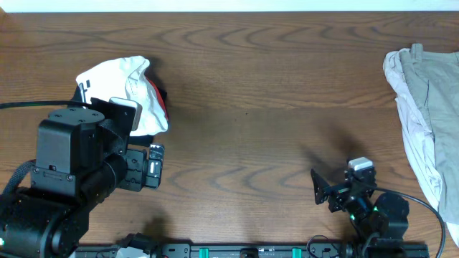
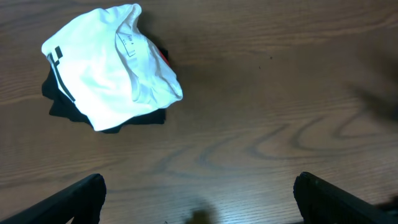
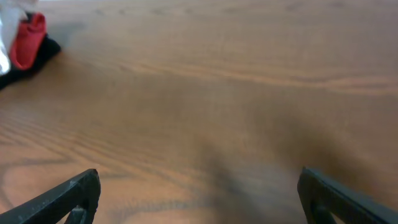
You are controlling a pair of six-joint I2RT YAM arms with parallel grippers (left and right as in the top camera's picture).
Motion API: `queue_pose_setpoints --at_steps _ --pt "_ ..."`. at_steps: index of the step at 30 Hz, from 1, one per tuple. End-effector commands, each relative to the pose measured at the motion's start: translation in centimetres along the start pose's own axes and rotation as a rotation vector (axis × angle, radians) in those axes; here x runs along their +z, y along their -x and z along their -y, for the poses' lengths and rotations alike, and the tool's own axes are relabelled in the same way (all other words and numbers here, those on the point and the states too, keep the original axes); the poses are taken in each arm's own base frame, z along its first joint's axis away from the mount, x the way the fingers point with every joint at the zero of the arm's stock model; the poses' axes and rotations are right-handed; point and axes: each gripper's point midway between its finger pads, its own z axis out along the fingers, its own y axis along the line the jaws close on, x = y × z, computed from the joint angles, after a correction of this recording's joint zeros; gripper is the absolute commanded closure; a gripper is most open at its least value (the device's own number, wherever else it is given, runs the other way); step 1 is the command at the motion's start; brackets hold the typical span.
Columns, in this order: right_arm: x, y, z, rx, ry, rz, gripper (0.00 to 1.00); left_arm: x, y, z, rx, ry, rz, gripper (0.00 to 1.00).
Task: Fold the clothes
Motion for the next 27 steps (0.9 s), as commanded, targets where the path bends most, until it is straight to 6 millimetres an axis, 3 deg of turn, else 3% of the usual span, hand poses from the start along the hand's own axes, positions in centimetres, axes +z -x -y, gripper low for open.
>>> queue_pose_setpoints --at_steps 1,21,25,27 --pt "0.0 0.2 0.0 -0.004 0.001 0.013 0.01 -0.2 0.1 -0.2 -0.011 0.014 0.007 0.02" --pt "0.0 0.2 0.0 -0.003 0.001 0.011 0.01 -0.2 0.1 -0.2 -0.011 0.014 0.007 0.02" --pt "0.0 0.2 0.1 -0.003 0.001 0.011 0.01 -1.1 0.1 -4.7 -0.008 0.282 0.022 0.02" --pt "0.0 0.2 0.0 -0.003 0.001 0.011 0.01 -1.6 0.0 -5.2 -0.011 0.309 0.036 0.02"
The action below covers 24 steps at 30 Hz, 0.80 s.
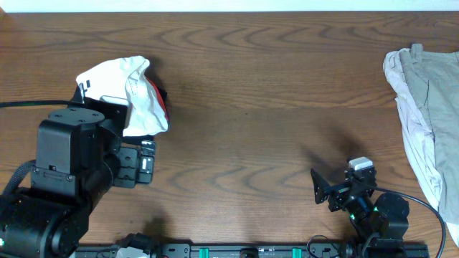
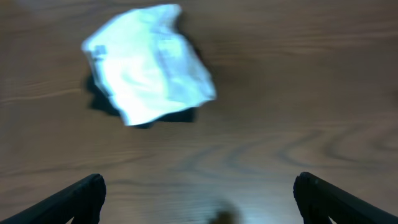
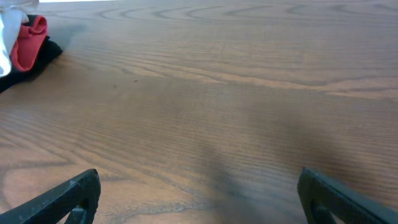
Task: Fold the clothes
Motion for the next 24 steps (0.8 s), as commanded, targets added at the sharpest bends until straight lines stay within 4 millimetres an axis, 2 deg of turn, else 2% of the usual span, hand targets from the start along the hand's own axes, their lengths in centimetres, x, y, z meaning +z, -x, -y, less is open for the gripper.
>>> queue_pose_setpoints --at_steps 1,7,9,13,18,24 --pt "0.0 0.0 0.1 0.000 0.000 0.004 0.01 -1.1 -0.1 -2.7 -0.014 0.146 0.036 0.02" --pt "0.0 0.0 0.1 0.000 0.000 0.004 0.01 -3.1 -2.7 -4.9 -0.111 0.221 0.058 0.02" --pt "0.0 0.0 0.1 0.000 0.000 0.004 0.01 -3.5 -4.1 -5.7 -0.147 0.256 0.053 0.02" --pt "0.0 0.0 0.1 0.000 0.000 0.004 0.01 -3.8 -6.1 -6.3 -0.179 0.297 0.084 0.02" --pt "0.0 0.0 0.1 0.000 0.001 0.004 0.01 -3.1 -4.1 -6.1 -0.230 0.286 0.343 0.02" --pt "0.0 0.0 0.1 -0.001 0.000 0.005 0.01 -0.2 -3.1 -3.3 -0.149 0.150 0.574 0.02"
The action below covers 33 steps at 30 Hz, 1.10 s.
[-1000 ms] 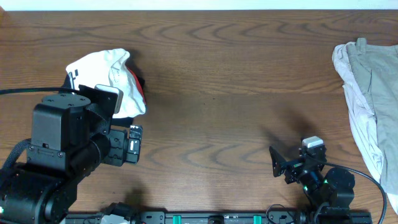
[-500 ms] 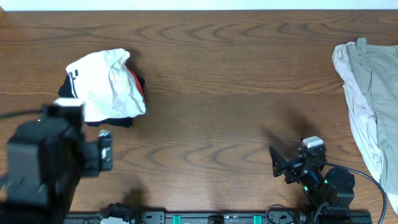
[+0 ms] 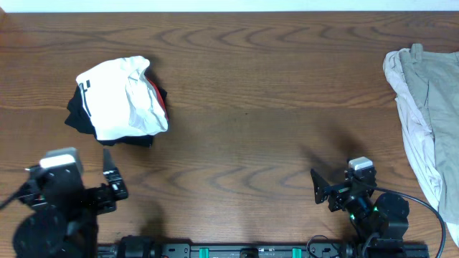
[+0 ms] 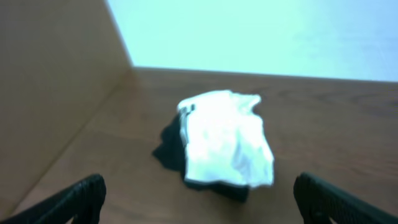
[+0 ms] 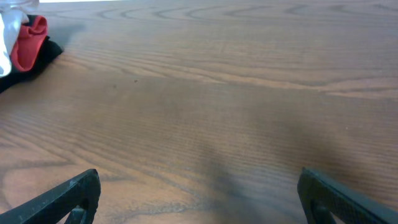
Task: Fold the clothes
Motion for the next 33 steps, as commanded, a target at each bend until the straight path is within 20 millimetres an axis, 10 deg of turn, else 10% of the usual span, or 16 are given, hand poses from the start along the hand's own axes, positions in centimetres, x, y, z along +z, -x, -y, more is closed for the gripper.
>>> queue_pose_setpoints --at_steps 1,33 --pt "0.0 0.0 0.1 0.000 0.001 0.004 0.01 0.9 -1.7 2.3 0.035 -0.122 0.057 0.02" --pt "0.0 0.0 0.1 0.000 0.001 0.004 0.01 10.6 -15.8 8.6 0.015 -0.345 0.185 0.02"
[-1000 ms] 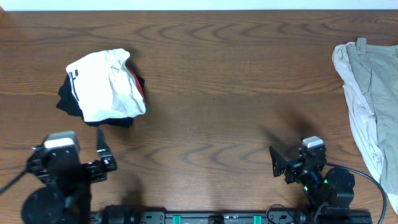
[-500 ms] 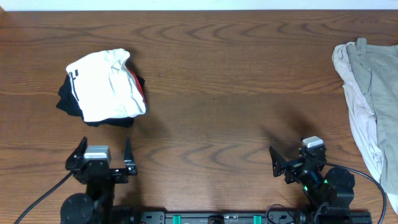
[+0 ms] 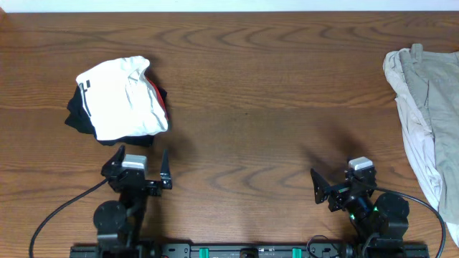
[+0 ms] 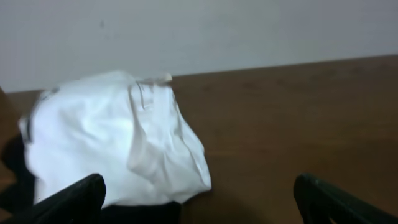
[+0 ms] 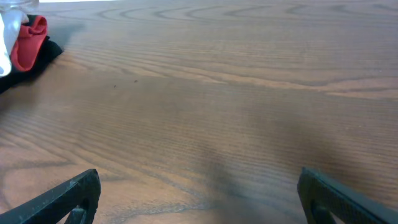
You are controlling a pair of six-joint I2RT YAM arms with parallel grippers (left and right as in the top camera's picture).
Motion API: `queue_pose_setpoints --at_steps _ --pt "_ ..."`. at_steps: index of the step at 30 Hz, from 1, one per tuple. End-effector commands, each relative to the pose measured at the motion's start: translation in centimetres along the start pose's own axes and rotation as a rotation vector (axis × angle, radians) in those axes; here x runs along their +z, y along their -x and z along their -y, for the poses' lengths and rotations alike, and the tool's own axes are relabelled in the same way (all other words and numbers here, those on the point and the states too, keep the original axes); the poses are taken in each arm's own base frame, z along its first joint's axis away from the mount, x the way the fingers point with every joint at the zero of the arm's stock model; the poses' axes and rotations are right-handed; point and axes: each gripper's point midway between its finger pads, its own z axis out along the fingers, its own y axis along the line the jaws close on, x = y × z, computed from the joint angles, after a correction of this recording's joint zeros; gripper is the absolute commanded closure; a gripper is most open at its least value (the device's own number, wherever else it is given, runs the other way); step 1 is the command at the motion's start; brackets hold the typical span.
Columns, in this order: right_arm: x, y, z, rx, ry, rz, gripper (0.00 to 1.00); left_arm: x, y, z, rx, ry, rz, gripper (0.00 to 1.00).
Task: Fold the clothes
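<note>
A pile of folded clothes, white on top (image 3: 120,106) with black (image 3: 79,116) and red (image 3: 160,102) beneath, lies at the left of the wooden table (image 3: 265,93). The left wrist view shows the white garment (image 4: 112,137) close ahead. A beige garment (image 3: 424,107) lies crumpled at the right edge. My left gripper (image 3: 136,166) rests low at the table's front, just below the pile, open with nothing between its fingers. My right gripper (image 3: 343,188) is parked open at the front right, facing bare wood; the red cloth (image 5: 28,34) shows far left.
The table's front rail (image 3: 244,251) runs along the bottom with both arm bases on it. A pale wall (image 4: 249,31) stands behind the table's far edge.
My left arm has moved from the front left corner to a low parked pose just below the pile, its camera now level with the white garment. The right arm has not moved.
My left arm was raised beside the pile, its open gripper looking down on the white garment. It stayed above the pile, then stood at the front left corner, and now sits folded low in front of the pile. The right arm stayed parked throughout.
</note>
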Motion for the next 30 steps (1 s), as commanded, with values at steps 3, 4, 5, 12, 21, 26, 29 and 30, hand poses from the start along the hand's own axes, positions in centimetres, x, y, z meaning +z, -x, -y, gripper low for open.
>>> queue_pose_setpoints --at_steps 3,4,5,12,21,26,29,30 --pt "0.0 0.0 0.1 0.000 0.000 0.004 0.01 0.9 -1.3 0.3 -0.038 -0.017 0.025 0.02" --pt "0.0 0.0 0.1 0.000 0.000 0.004 0.01 1.1 -1.6 0.4 -0.049 -0.021 0.026 0.02" --pt "0.0 0.0 0.1 0.000 0.000 0.004 0.01 1.3 -2.0 0.5 -0.056 -0.026 0.028 0.02" --pt "0.0 0.0 0.1 0.000 0.000 0.004 0.01 1.4 -2.5 1.0 -0.061 -0.043 0.019 0.02" --pt "0.0 0.0 0.1 0.000 0.000 0.004 0.01 1.4 -2.5 1.0 -0.062 -0.043 0.016 0.02" --pt "0.0 0.0 0.1 0.000 0.000 0.004 0.01 1.4 -2.5 1.0 -0.062 -0.043 0.016 0.02" --pt "0.0 0.0 0.1 0.000 0.000 0.004 0.01 1.4 -2.5 1.0 -0.062 -0.043 0.016 0.02" --pt "0.0 0.0 0.1 0.000 0.000 0.004 0.01 1.4 -2.5 1.0 -0.062 -0.043 0.016 0.02"
